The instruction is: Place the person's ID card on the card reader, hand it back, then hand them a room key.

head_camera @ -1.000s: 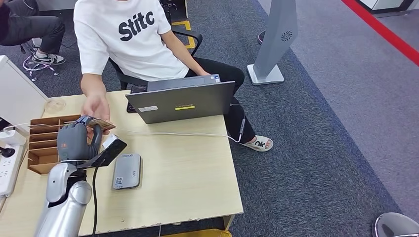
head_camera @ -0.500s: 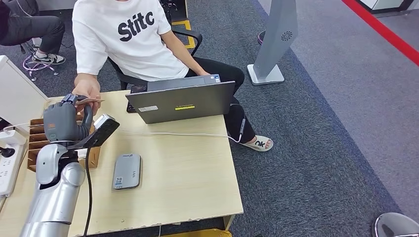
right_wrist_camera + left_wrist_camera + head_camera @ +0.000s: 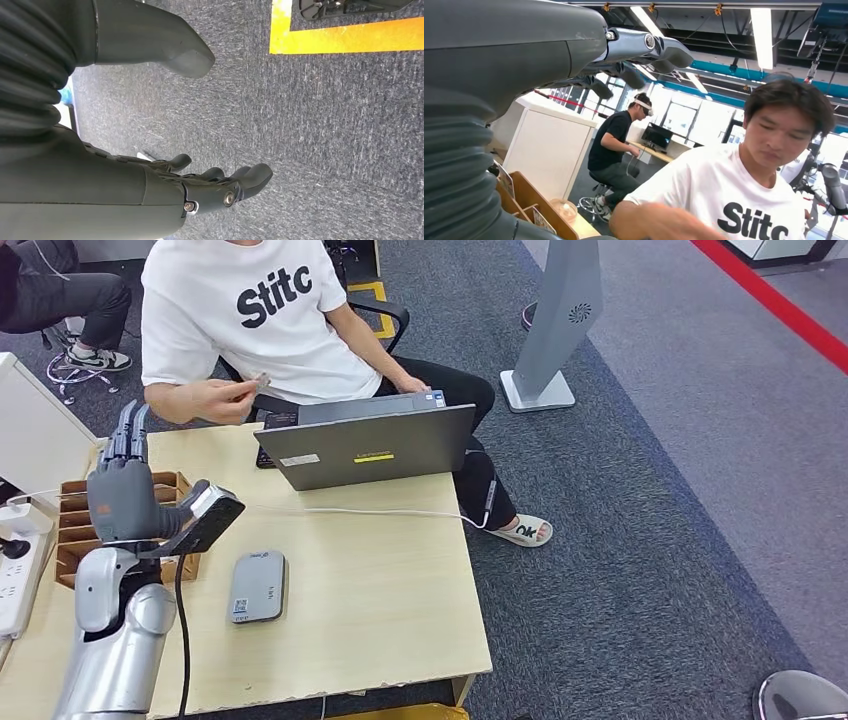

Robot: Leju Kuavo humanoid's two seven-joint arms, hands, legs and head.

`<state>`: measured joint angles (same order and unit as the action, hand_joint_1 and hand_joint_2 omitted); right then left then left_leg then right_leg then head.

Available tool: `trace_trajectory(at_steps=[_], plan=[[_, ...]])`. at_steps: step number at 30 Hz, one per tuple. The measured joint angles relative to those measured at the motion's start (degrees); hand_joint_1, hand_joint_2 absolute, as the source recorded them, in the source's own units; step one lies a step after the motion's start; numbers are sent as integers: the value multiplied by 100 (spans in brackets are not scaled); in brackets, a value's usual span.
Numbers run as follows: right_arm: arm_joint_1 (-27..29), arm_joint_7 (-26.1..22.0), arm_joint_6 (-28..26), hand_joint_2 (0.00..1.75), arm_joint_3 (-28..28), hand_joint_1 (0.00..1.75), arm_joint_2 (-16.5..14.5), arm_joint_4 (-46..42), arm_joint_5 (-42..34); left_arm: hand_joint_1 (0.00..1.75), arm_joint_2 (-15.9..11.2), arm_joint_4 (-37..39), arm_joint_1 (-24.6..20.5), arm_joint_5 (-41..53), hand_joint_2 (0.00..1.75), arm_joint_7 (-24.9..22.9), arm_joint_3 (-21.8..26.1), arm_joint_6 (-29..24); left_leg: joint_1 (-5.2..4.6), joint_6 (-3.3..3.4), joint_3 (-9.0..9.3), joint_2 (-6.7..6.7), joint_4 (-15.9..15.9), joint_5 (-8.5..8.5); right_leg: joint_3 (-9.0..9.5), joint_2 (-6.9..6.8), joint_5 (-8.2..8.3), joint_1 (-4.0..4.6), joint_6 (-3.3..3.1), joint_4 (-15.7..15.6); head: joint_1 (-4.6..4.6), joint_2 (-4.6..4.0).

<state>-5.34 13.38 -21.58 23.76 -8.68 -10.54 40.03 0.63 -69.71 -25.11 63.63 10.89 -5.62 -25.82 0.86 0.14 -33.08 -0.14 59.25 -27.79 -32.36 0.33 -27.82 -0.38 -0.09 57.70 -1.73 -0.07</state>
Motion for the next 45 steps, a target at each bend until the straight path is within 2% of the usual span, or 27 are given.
trace_trajectory(at_steps=[5, 8, 13, 18, 21, 31, 45], plan=[[1, -39, -2, 175, 48, 0, -1, 0, -28, 0, -13, -352, 236, -20, 175, 56, -2, 52, 0, 0, -1, 0, 0, 0, -1, 0, -1, 0, 0, 0, 0, 0], [11, -89, -1, 175, 115, 0, -1, 0, -98, 0, -71, -617, 440, 2, 175, 47, -19, 375, 0, 0, -1, 3, -1, -1, 0, 2, -1, 0, 0, 0, -1, 0], [74, -197, 33, 175, 293, 0, 0, 0, -248, 0, -467, -1212, 1113, 262, 175, -101, -143, 1059, 1, -2, 0, 11, -2, -4, -5, 10, -3, 0, -2, 0, 1, 0], [94, -189, 38, 175, 444, 0, 0, 0, -273, 0, -871, -1621, 1623, 849, 175, -411, -159, 1090, 2, -4, -2, 10, -4, -5, -8, 9, -6, 1, -4, 0, -1, 0], [95, -179, 25, 175, 497, 0, -1, -1, -272, 0, -1008, -1766, 1776, 1042, 175, -513, -161, 1073, 2, -4, -3, 8, -4, -5, -7, 6, -6, 1, -4, 0, -1, 0], [98, -162, 5, 175, 607, 0, -2, -2, -277, 0, -1238, -2004, 1914, 1600, 175, -893, -164, 1054, 0, -4, -2, 8, -2, -5, -7, 4, -5, 0, -4, 0, -1, 0], [95, -149, 8, 175, 698, 0, -2, -2, -247, 0, -1263, -1773, 1705, 1653, 175, -1050, -164, 1204, 1, -4, -2, 8, -3, -5, -7, 5, -5, 0, -4, 0, 0, 0]])
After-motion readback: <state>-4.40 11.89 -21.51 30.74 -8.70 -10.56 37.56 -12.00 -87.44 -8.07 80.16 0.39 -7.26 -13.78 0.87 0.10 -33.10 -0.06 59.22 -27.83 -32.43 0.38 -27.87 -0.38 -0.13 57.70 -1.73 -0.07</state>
